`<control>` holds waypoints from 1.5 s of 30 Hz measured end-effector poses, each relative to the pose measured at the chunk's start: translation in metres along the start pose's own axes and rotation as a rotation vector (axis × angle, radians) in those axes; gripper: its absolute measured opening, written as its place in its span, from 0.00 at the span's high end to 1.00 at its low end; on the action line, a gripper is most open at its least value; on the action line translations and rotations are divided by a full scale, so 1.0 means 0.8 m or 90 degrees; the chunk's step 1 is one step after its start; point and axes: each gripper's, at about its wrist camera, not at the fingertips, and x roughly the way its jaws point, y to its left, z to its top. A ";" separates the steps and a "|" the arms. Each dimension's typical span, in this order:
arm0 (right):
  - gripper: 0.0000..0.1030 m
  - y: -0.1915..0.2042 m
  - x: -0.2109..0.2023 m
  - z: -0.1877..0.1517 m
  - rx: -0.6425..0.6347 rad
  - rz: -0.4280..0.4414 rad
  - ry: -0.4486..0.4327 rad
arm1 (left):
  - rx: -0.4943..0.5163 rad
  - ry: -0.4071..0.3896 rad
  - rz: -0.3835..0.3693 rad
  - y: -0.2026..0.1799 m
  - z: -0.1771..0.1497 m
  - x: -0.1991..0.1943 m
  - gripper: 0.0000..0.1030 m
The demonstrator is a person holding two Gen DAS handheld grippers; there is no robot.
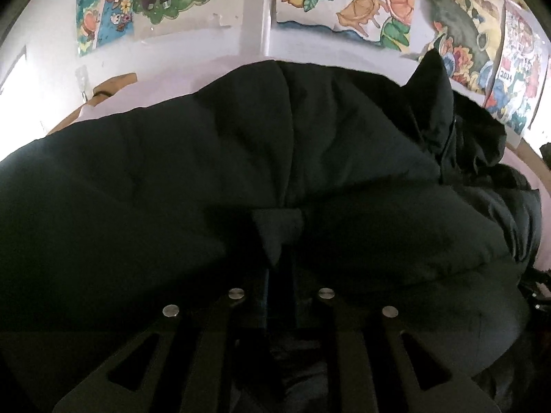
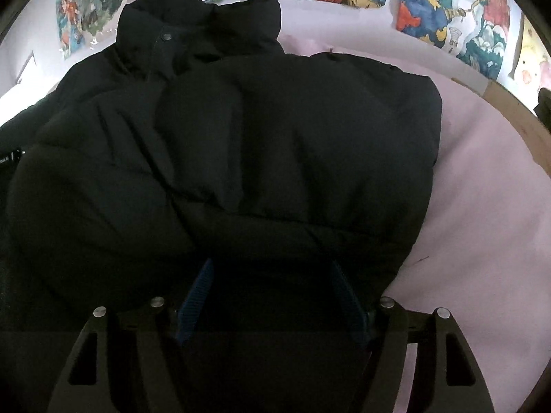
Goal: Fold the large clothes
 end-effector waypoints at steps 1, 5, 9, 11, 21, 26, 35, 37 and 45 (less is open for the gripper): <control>0.33 0.001 -0.004 -0.001 -0.004 -0.007 -0.005 | -0.004 -0.004 -0.002 0.001 0.000 -0.004 0.86; 0.27 0.006 -0.029 -0.004 -0.016 -0.039 -0.029 | -0.024 0.006 0.001 0.002 0.005 -0.025 0.67; 0.17 0.020 -0.060 0.006 -0.028 -0.022 -0.034 | -0.038 -0.006 -0.014 0.002 0.005 -0.065 0.36; 0.17 0.037 -0.073 0.013 -0.045 -0.015 -0.039 | -0.048 -0.013 -0.019 0.003 0.003 -0.085 0.29; 0.06 0.181 -0.134 0.051 -0.156 0.063 -0.124 | -0.138 -0.079 0.031 0.101 -0.064 -0.235 0.24; 0.06 0.259 -0.119 0.063 -0.208 0.073 -0.143 | -0.169 -0.117 0.074 0.153 -0.137 -0.294 0.14; 0.02 0.372 -0.120 0.101 -0.320 0.099 -0.133 | -0.374 -0.149 0.038 0.249 -0.204 -0.320 0.14; 0.01 0.389 -0.107 0.108 -0.307 0.076 -0.134 | -0.397 -0.194 0.030 0.256 -0.205 -0.324 0.14; 0.01 0.439 -0.010 0.120 -0.259 -0.046 -0.141 | -0.475 -0.194 0.068 0.297 -0.215 -0.292 0.14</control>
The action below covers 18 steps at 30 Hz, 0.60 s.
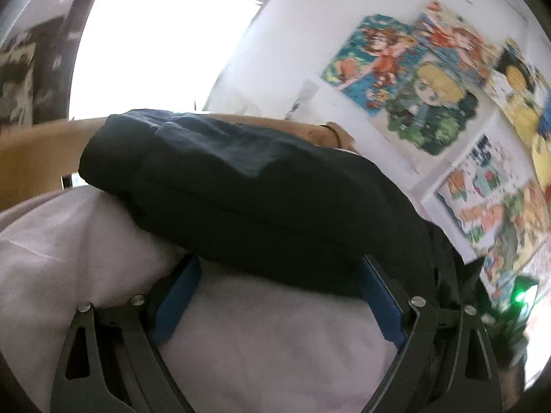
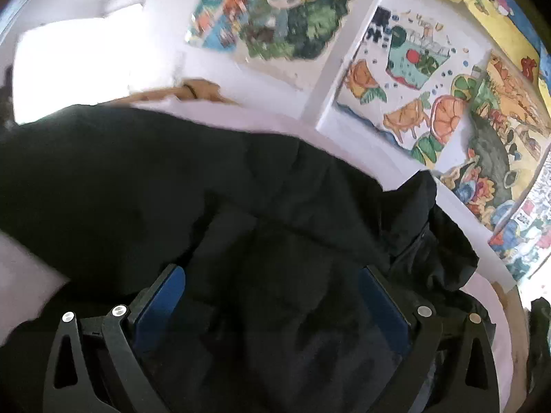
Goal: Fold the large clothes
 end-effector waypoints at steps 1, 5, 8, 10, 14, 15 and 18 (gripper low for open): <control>0.01 0.001 0.012 -0.003 0.010 -0.004 0.010 | -0.012 -0.005 -0.002 0.005 0.003 0.001 0.14; 0.01 0.002 0.048 -0.023 0.043 0.005 0.033 | -0.023 -0.015 -0.018 0.012 0.007 0.003 0.14; 0.00 0.002 0.062 -0.038 0.057 0.014 0.016 | -0.032 -0.025 -0.033 0.017 0.009 0.004 0.14; 0.00 0.000 0.071 -0.045 0.068 0.022 0.010 | -0.046 -0.037 -0.043 0.022 0.010 0.003 0.14; 0.00 -0.001 0.075 -0.051 0.076 0.026 0.002 | -0.096 -0.108 -0.082 0.038 0.007 -0.014 0.23; 0.00 0.000 0.075 -0.051 0.075 0.024 -0.001 | -0.107 -0.127 -0.088 0.043 0.006 -0.018 0.31; 0.00 0.004 0.073 -0.053 0.074 0.020 -0.006 | -0.132 -0.148 -0.086 0.058 0.010 -0.022 0.60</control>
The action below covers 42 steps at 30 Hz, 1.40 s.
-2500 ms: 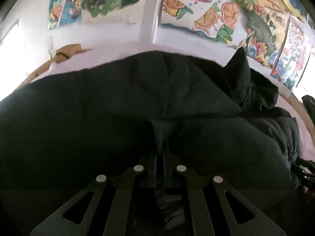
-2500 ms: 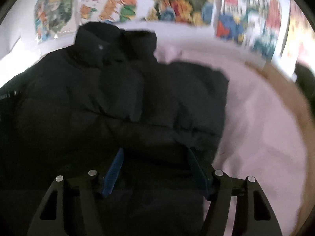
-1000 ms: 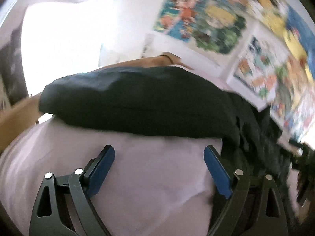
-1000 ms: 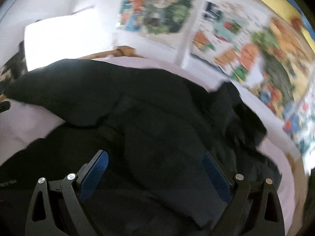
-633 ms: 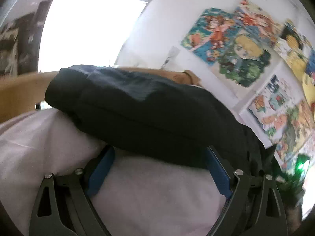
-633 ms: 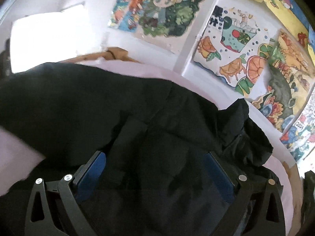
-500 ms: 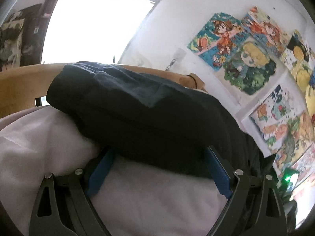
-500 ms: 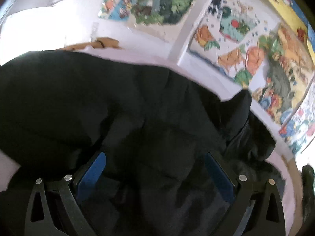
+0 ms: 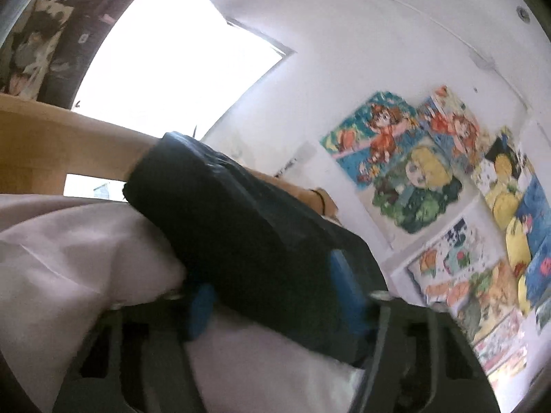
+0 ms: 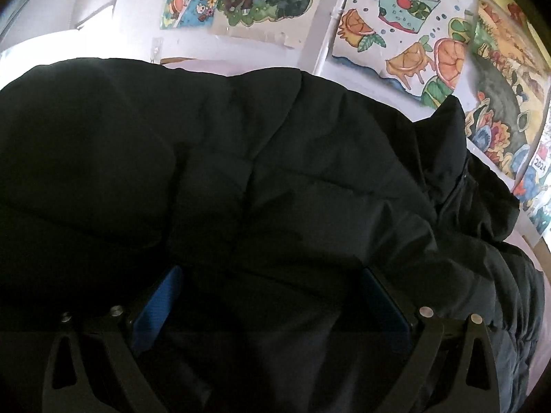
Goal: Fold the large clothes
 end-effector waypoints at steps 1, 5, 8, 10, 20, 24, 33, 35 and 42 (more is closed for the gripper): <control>0.00 0.000 0.000 0.000 0.000 -0.001 -0.002 | -0.003 0.004 0.003 0.003 0.002 0.002 0.71; 0.00 0.003 -0.002 -0.003 0.001 -0.004 -0.008 | -0.016 0.009 -0.018 0.013 0.012 0.006 0.86; 0.00 0.002 0.000 -0.002 0.007 0.005 -0.002 | -0.002 -0.005 -0.043 0.008 0.016 -0.001 0.90; 0.00 -0.003 -0.002 0.002 0.017 0.018 0.001 | 0.023 -0.021 -0.066 -0.002 0.021 -0.009 0.92; 0.00 -0.080 -0.083 0.030 0.043 0.073 0.018 | 0.198 -0.039 -0.170 -0.112 0.051 -0.033 0.95; 0.00 -0.112 -0.135 0.022 0.008 0.069 0.019 | 0.278 -0.035 -0.213 -0.185 0.052 -0.045 0.95; 0.00 -0.193 -0.230 -0.033 0.045 0.033 -0.029 | 0.411 0.035 -0.343 -0.373 0.003 -0.064 0.95; 0.00 -0.214 -0.231 -0.046 0.079 0.020 -0.033 | 0.433 0.058 -0.359 -0.416 -0.015 -0.061 0.95; 0.00 -0.303 -0.238 -0.082 0.173 -0.029 -0.055 | 0.580 0.126 -0.376 -0.542 -0.117 -0.040 0.95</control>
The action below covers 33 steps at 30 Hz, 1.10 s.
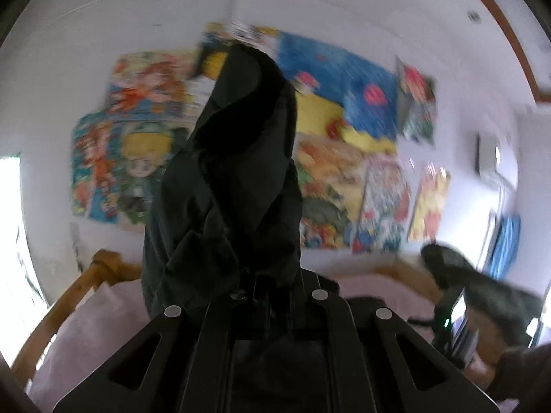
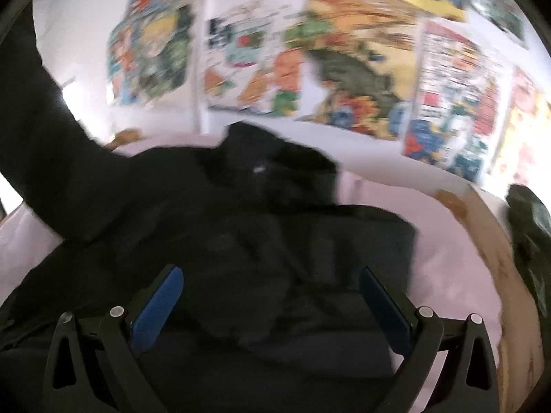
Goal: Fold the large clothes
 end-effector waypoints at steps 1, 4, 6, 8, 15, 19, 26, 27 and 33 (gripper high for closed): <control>0.00 -0.012 0.000 -0.001 0.012 -0.005 -0.002 | 0.013 0.017 -0.011 -0.018 -0.002 0.018 0.95; 0.00 -0.055 -0.005 -0.006 0.052 -0.009 -0.005 | 0.035 0.060 -0.038 -0.054 -0.021 0.061 0.95; 0.00 -0.077 -0.009 -0.012 0.070 -0.010 -0.008 | 0.048 0.101 -0.063 -0.080 -0.044 0.091 0.95; 0.00 -0.100 -0.011 -0.021 0.089 -0.014 -0.007 | 0.037 0.155 -0.089 -0.097 -0.069 0.122 0.96; 0.00 -0.170 -0.009 -0.057 0.184 -0.023 0.023 | 0.023 0.277 -0.122 -0.148 -0.168 0.242 0.97; 0.00 -0.193 -0.005 -0.071 0.224 0.014 0.031 | 0.007 0.339 -0.141 -0.136 -0.227 0.271 0.97; 0.00 -0.203 0.005 -0.079 0.292 0.156 0.033 | -0.059 0.435 -0.190 -0.109 -0.289 0.291 0.96; 0.00 -0.204 0.009 -0.081 0.313 0.192 0.036 | -0.069 0.443 -0.192 -0.106 -0.291 0.291 0.95; 0.00 -0.199 0.040 -0.092 0.432 0.322 0.082 | -0.081 0.454 -0.221 -0.103 -0.285 0.286 0.87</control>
